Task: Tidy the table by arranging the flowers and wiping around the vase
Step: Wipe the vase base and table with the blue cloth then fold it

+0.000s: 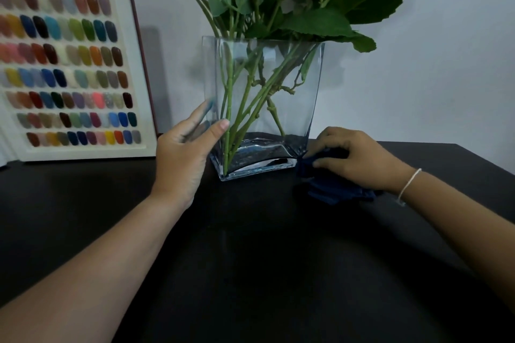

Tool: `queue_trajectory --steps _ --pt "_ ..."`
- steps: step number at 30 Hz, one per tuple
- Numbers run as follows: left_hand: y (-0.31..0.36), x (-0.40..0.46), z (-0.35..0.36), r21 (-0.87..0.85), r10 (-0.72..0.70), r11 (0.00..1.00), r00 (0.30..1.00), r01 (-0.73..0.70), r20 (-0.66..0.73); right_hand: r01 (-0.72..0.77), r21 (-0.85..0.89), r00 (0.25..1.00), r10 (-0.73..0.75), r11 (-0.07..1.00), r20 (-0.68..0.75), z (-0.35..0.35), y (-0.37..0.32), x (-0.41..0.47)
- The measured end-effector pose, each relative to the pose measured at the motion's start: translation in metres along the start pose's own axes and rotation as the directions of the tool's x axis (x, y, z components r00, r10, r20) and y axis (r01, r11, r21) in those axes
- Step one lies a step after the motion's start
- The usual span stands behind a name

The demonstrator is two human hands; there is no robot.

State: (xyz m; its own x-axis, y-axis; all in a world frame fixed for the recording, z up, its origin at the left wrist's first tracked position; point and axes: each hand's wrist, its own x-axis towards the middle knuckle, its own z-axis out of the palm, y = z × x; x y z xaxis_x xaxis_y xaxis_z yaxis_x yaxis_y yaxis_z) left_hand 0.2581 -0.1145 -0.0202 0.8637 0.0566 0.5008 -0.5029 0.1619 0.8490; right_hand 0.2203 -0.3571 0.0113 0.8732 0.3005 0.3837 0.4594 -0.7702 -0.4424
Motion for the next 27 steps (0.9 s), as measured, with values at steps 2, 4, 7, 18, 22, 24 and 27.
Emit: queue_trajectory --steps 2,4,7,18,22,24,27 --pt "-0.001 0.000 0.000 0.005 -0.005 1.000 1.000 0.005 -0.008 -0.046 0.007 0.991 0.045 0.999 0.123 -0.010 -0.004 0.000" --pt "-0.001 0.000 0.000 0.008 -0.006 1.000 1.000 0.006 0.001 -0.109 0.004 0.973 0.105 0.994 0.205 -0.018 -0.007 0.001" --pt "0.000 0.001 -0.001 0.009 -0.001 1.000 1.000 0.001 0.012 -0.167 0.122 0.983 0.155 0.978 0.101 -0.023 -0.009 0.004" --pt "0.001 0.000 0.002 0.060 -0.005 0.998 1.000 0.006 -0.005 -0.177 0.701 0.902 0.399 0.690 -0.164 0.002 -0.005 0.030" --pt "-0.001 0.003 0.002 0.089 -0.017 0.996 1.000 0.018 -0.009 -0.131 0.738 0.908 0.378 0.662 -0.178 0.006 -0.006 0.031" --pt "-0.002 0.005 0.000 0.101 -0.033 0.994 0.999 0.034 -0.007 -0.115 0.746 0.900 0.387 0.656 -0.202 0.009 -0.005 0.031" --pt "-0.004 0.011 0.000 0.091 -0.059 0.994 0.998 0.059 -0.001 -0.077 0.747 0.886 0.389 0.660 -0.253 0.013 -0.004 0.033"
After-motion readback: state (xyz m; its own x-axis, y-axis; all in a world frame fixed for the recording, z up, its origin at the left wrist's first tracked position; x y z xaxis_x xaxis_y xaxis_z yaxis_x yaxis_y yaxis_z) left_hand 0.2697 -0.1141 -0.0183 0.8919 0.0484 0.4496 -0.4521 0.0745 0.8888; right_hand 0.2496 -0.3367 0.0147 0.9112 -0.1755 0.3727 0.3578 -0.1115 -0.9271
